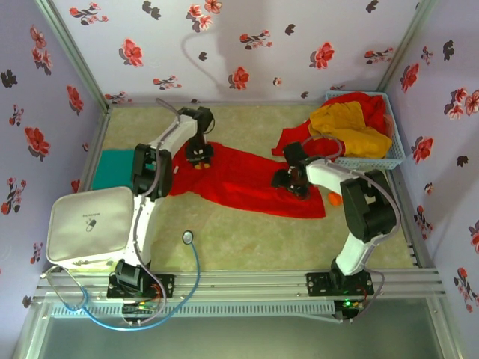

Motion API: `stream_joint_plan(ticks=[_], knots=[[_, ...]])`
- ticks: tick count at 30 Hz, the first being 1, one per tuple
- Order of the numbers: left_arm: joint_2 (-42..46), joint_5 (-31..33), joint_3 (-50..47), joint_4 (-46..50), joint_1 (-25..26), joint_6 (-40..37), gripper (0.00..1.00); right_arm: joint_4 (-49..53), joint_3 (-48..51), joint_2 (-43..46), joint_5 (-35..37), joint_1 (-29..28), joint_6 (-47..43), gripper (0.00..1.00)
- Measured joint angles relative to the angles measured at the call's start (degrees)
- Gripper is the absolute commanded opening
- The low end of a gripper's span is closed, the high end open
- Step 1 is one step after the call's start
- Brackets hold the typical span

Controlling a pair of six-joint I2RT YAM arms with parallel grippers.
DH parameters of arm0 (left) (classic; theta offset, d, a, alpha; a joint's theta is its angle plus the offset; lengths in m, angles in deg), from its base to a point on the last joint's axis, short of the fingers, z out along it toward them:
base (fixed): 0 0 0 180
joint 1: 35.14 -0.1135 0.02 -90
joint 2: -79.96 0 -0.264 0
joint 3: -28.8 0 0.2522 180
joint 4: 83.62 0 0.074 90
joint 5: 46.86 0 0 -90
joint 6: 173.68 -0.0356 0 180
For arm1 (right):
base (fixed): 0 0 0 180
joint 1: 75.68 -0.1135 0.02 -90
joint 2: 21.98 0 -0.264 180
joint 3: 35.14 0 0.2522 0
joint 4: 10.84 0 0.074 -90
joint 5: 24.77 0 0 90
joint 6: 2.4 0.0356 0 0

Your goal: Fold and stack the t-shirts

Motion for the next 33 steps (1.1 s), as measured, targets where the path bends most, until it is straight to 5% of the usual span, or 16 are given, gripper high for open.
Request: stream_joint_plan(ticks=[6, 11, 16, 20, 25, 33], knots=[[-9.1, -3.1, 17.6, 1.8, 0.0, -0.9, 0.21, -5.7, 3.3, 1.5, -3.1, -14.1, 10.0, 0.76], [-9.3, -5.7, 17.6, 0.4, 0.1, -1.7, 0.26, -6.2, 1.9, 1.4, -5.0, -23.6, 14.8, 0.82], [-6.0, -5.6, 13.2, -0.7, 0.3, -4.3, 0.32, 7.5, -1.8, 2.6, -1.1, -25.6, 12.6, 0.87], [3.3, -2.8, 5.6, -0.9, 0.3, -6.4, 0.33, 19.8, -11.6, 2.6, 5.2, -23.7, 5.6, 0.87], [23.6, 1.1, -7.2, -4.3, -0.2, -7.5, 0.35, 20.3, -25.7, -0.2, 7.2, -19.8, -4.4, 0.86], [53.5, 3.4, -38.8, -13.4, -2.4, -5.4, 0.39, 19.6, -53.8, -24.7, 4.7, -17.5, -19.8, 0.84]])
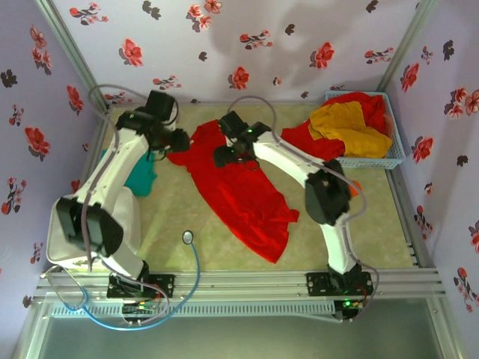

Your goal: Fold and stack the t-shirts

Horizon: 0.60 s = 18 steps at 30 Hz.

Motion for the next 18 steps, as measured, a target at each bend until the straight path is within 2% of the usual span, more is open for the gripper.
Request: stream_joint_plan(ticks=[5, 11, 15, 18], knots=[[10.1, -0.5, -19.5, -3.6, -0.1, 5.1, 0.40, 0.7, -13.6, -14.5, -2.4, 0.0, -5.7, 0.84], [21.7, -1.6, -32.6, -5.6, 0.5, 11.0, 0.40, 4.0, -33.3, -29.2, -2.8, 0.3, -7.7, 0.84], [24.2, -2.6, -37.2, -8.5, 2.2, 14.9, 0.39, 4.2, -39.5, -33.1, -2.7, 2.2, -4.3, 0.82], [23.4, -3.3, -40.4, -11.6, 6.4, 18.5, 0.39, 4.0, -39.9, -33.5, -2.3, 6.0, 1.6, 0.82]])
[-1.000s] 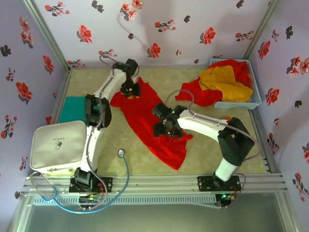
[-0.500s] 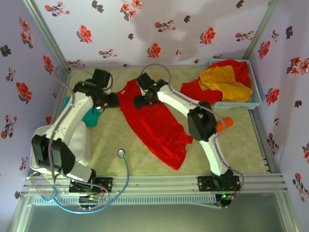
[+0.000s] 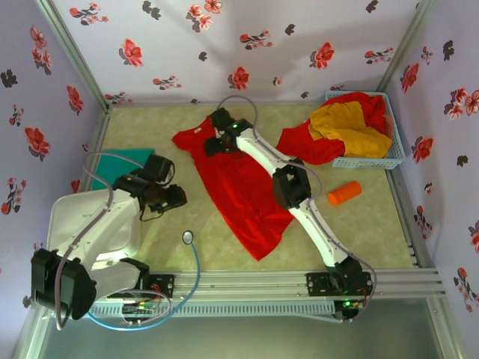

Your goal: Fold and stack the t-shirts

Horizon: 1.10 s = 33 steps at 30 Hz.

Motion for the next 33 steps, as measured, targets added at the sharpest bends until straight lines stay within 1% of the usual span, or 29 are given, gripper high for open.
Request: stream_joint_plan(ticks=[5, 9, 11, 13, 14, 18, 21, 23, 25, 28, 31, 33], knots=[[-5.7, -1.6, -2.8, -7.2, 8.3, 5.8, 0.37, -2.1, 0.3, 0.0, -0.2, 9.0, 9.0, 0.81], [-12.6, -3.2, -2.8, -13.6, 15.2, 9.4, 0.38, -4.3, 0.5, 0.0, -1.8, 13.7, 11.9, 0.87], [-16.4, -4.5, -2.8, -16.9, 18.5, 10.9, 0.41, -5.4, 0.9, 0.2, -3.1, 14.0, 11.8, 0.89], [-19.7, -5.8, -2.8, -19.8, 20.9, 12.0, 0.43, -6.4, 1.6, 0.6, -4.8, 13.3, 11.0, 0.92], [-21.2, -6.3, -2.8, -21.1, 21.7, 12.4, 0.43, -6.8, 2.3, 1.1, -5.6, 12.6, 10.6, 0.99], [-24.2, -7.2, -2.7, -23.7, 23.0, 13.4, 0.45, -6.4, 6.6, 4.8, -6.3, 9.4, 6.7, 0.99], [-24.4, -7.7, -2.7, -25.7, 23.3, 14.2, 0.45, -5.2, 11.6, 10.6, -5.2, 7.1, 4.5, 0.99], [-25.1, -8.0, -2.6, -27.3, 23.7, 14.3, 0.45, -4.7, 17.4, 16.9, -4.1, 5.9, 4.0, 0.99], [-25.3, -8.0, -2.4, -27.4, 23.9, 14.7, 0.43, -3.5, 22.1, 23.0, -3.0, 5.8, 4.3, 0.99], [-25.8, -7.9, -2.3, -27.4, 24.0, 15.7, 0.39, -2.2, 30.5, 32.1, -2.3, 7.6, 6.0, 0.95], [-25.8, -7.5, -2.3, -27.5, 24.4, 17.0, 0.36, -2.9, 44.6, 42.3, -2.3, 10.5, 7.6, 0.93], [-25.8, -7.2, -2.3, -27.7, 24.8, 17.9, 0.35, -3.1, 54.4, 48.1, -2.1, 12.4, 8.3, 0.89]])
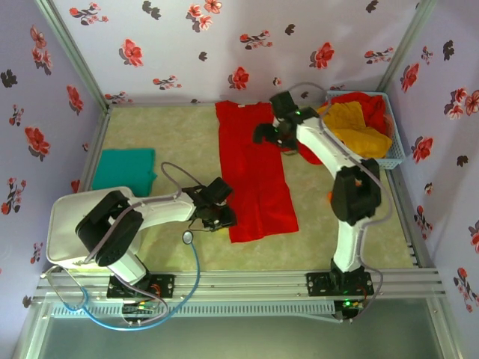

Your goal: Fold and stack the t-shirts

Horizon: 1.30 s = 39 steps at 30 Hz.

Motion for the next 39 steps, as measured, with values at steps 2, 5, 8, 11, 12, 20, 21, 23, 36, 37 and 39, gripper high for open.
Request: stream_joint_plan(ticks=[2, 5, 8, 11, 12, 20, 21, 23, 36, 37, 39], knots=[[-0.1, 0.2, 0.0, -0.5, 0.6, 0.9, 0.34, 0.3, 8.8, 4.5, 0.0, 1.0, 0.3, 0.84], [-0.4, 0.4, 0.0, -1.2, 1.6, 1.8, 0.35, 1.0, 19.6, 9.6, -0.3, 1.6, -0.1, 0.76], [-0.5, 0.8, 0.2, -1.4, 2.4, 2.5, 0.36, 1.8, 28.3, 14.3, -1.2, 2.0, -0.4, 0.70], [-0.5, 0.7, 0.1, -2.0, 3.7, 3.6, 0.36, 2.0, 35.3, 18.6, -1.9, 2.4, -0.8, 0.64], [-0.5, 0.8, -0.1, -2.3, 4.2, 3.8, 0.36, 2.0, 37.1, 19.8, -2.3, 2.5, -0.9, 0.64], [0.0, 0.6, -1.0, -3.7, 4.5, 5.3, 0.35, -0.7, 48.8, 24.9, -7.3, 2.5, -0.5, 0.61], [-0.1, 0.6, -1.0, -3.7, 4.5, 5.3, 0.35, -1.2, 49.2, 24.9, -7.7, 2.5, -0.4, 0.61], [-0.2, 0.6, -0.9, -3.4, 4.6, 5.3, 0.32, -2.8, 50.0, 24.9, -8.7, 2.5, 0.1, 0.58], [-1.4, 0.5, 0.3, -0.8, 4.6, 5.2, 0.00, -8.7, 55.5, 26.3, -11.6, 1.5, 5.0, 0.10], [-1.4, 0.4, 0.3, -0.7, 4.6, 5.4, 0.00, -9.1, 56.0, 26.8, -11.8, 0.7, 5.8, 0.00], [-1.3, 0.4, 0.3, -0.6, 4.7, 5.4, 0.00, -9.3, 56.7, 27.7, -11.8, -1.2, 7.3, 0.00]])
